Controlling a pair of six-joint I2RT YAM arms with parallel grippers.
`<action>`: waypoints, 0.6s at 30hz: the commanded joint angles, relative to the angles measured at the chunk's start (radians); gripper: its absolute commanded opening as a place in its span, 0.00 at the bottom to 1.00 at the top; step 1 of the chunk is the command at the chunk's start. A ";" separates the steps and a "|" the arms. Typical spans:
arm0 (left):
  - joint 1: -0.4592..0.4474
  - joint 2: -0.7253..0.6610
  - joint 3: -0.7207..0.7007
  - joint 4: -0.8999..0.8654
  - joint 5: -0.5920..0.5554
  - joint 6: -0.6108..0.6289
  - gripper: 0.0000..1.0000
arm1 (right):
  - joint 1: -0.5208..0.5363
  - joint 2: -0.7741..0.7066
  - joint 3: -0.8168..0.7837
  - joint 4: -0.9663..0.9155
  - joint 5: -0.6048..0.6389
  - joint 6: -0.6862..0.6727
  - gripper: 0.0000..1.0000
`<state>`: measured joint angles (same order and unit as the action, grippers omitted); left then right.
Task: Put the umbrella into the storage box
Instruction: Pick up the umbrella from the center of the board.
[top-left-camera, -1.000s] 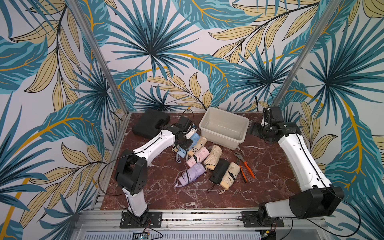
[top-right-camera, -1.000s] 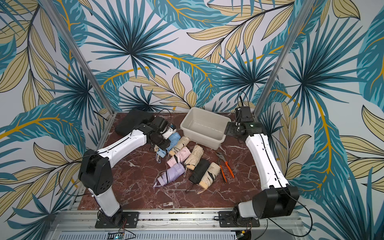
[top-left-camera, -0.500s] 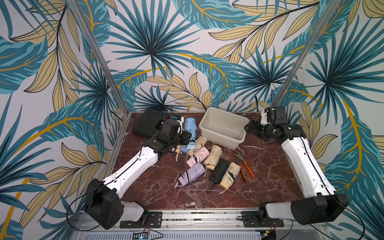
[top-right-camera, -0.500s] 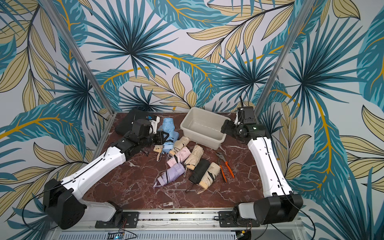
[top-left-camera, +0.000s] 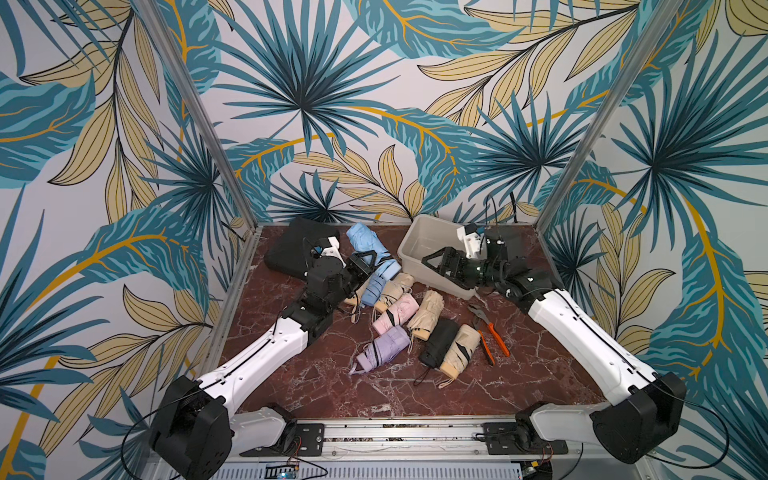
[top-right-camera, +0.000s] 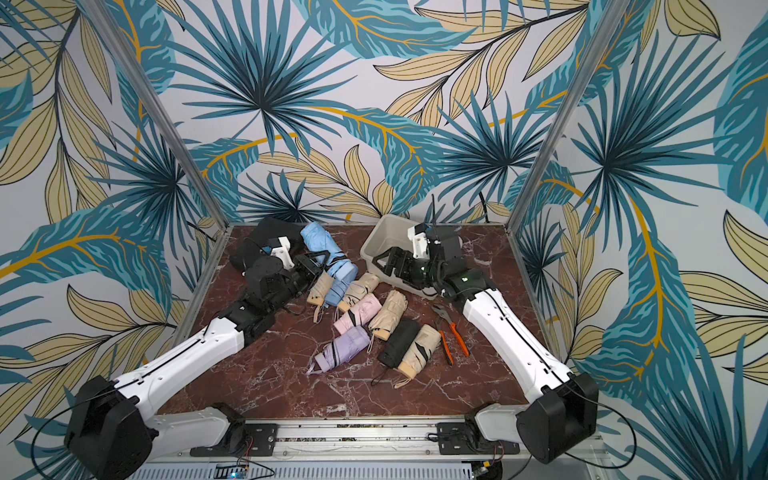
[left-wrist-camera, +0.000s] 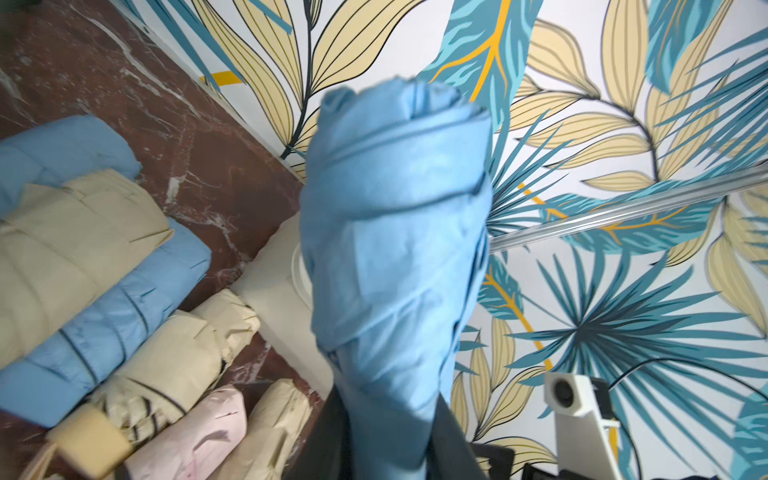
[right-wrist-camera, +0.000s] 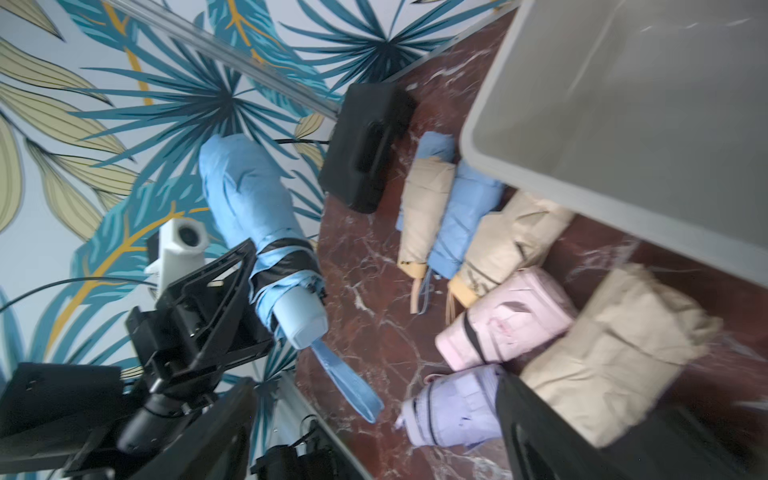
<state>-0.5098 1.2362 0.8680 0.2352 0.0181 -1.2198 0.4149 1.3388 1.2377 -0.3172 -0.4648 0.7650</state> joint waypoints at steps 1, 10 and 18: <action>-0.001 -0.026 0.000 0.198 -0.015 -0.095 0.00 | 0.055 0.039 -0.011 0.253 -0.029 0.108 0.95; -0.001 -0.002 0.006 0.231 0.007 -0.155 0.00 | 0.137 0.191 0.087 0.310 -0.043 0.111 0.82; -0.001 0.014 0.003 0.242 0.013 -0.194 0.00 | 0.160 0.229 0.104 0.374 -0.021 0.128 0.74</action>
<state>-0.5098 1.2598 0.8661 0.3710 0.0231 -1.3975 0.5671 1.5593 1.3224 -0.0059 -0.4953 0.8806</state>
